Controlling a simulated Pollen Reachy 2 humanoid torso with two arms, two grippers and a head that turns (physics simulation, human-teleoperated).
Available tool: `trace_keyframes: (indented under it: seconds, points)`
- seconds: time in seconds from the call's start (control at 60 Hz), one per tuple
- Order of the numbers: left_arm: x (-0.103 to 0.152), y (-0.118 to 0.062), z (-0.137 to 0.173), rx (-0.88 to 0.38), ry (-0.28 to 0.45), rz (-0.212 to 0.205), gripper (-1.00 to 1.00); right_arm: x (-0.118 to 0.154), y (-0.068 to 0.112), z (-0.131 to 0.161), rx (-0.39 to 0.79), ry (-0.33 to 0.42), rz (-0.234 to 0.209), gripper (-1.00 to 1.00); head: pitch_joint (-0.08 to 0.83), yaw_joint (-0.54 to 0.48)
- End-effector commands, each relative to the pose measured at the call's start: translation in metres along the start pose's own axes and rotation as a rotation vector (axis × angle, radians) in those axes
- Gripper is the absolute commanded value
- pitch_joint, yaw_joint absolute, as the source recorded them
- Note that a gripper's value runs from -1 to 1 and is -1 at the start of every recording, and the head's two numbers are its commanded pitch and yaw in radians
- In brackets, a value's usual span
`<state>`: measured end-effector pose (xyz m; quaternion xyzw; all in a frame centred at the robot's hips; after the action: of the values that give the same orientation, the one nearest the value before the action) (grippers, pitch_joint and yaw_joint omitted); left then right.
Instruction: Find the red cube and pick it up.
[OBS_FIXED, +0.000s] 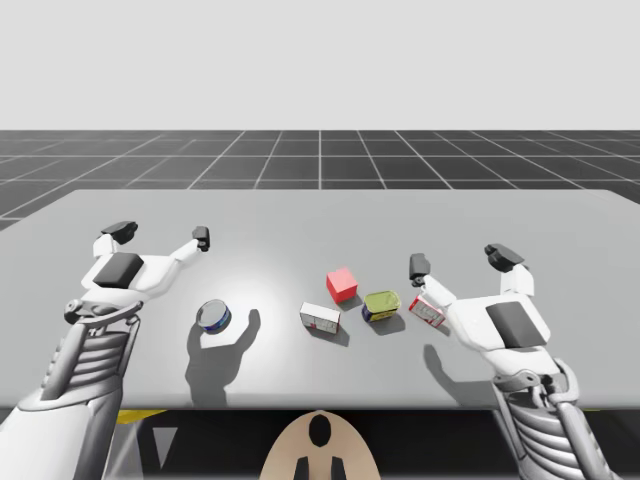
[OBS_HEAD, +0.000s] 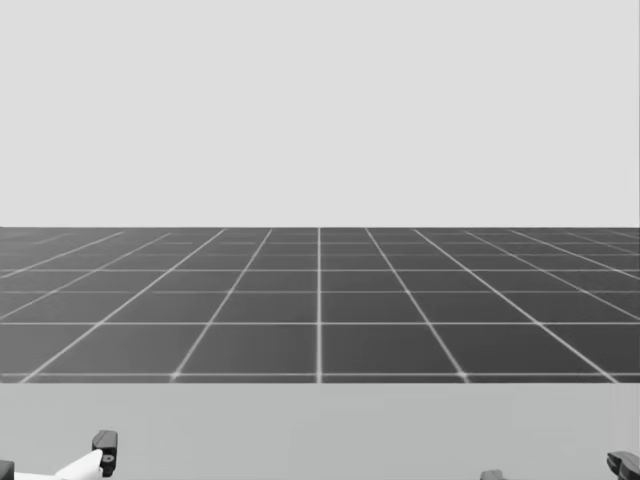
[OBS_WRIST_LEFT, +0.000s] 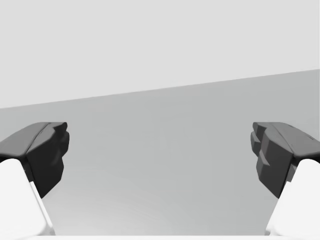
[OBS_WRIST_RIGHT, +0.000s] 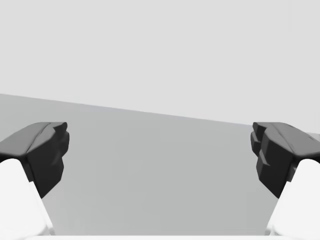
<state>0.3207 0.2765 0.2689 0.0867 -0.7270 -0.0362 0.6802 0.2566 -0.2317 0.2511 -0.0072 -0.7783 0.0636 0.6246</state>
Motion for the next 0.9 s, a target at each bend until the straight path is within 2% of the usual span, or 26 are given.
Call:
trace_keyframes:
  seconds: [0.017,0.167,0.283,0.417,0.9]
  points:
    - [-0.0002,-0.0001,0.0001,0.001,-0.001,-0.005,-1.0,-0.0018,0.0023,0.0012,-0.012,0.009,-0.022,-1.0,0.004,0.0]
    - [-0.0007,-0.0007,0.0004,-0.003,0.002,-0.012,-1.0,-0.0011,0.0018,-0.0006,0.004,0.03,-0.036,-1.0,0.033,0.0]
    - [-0.001,-0.0009,0.0005,-0.004,0.004,-0.016,-1.0,-0.0011,0.002,-0.0009,-0.004,0.025,-0.027,-1.0,0.085,0.0]
    - [-0.0017,-0.0011,0.0003,-0.005,0.006,-0.021,-1.0,-0.0019,0.002,-0.0013,-0.001,0.03,-0.023,-1.0,0.225,-0.01]
    - [-0.0022,-0.0026,-0.0003,-0.008,0.005,-0.042,-1.0,-0.0039,0.0026,-0.002,0.008,0.04,-0.01,-1.0,0.587,-0.08]
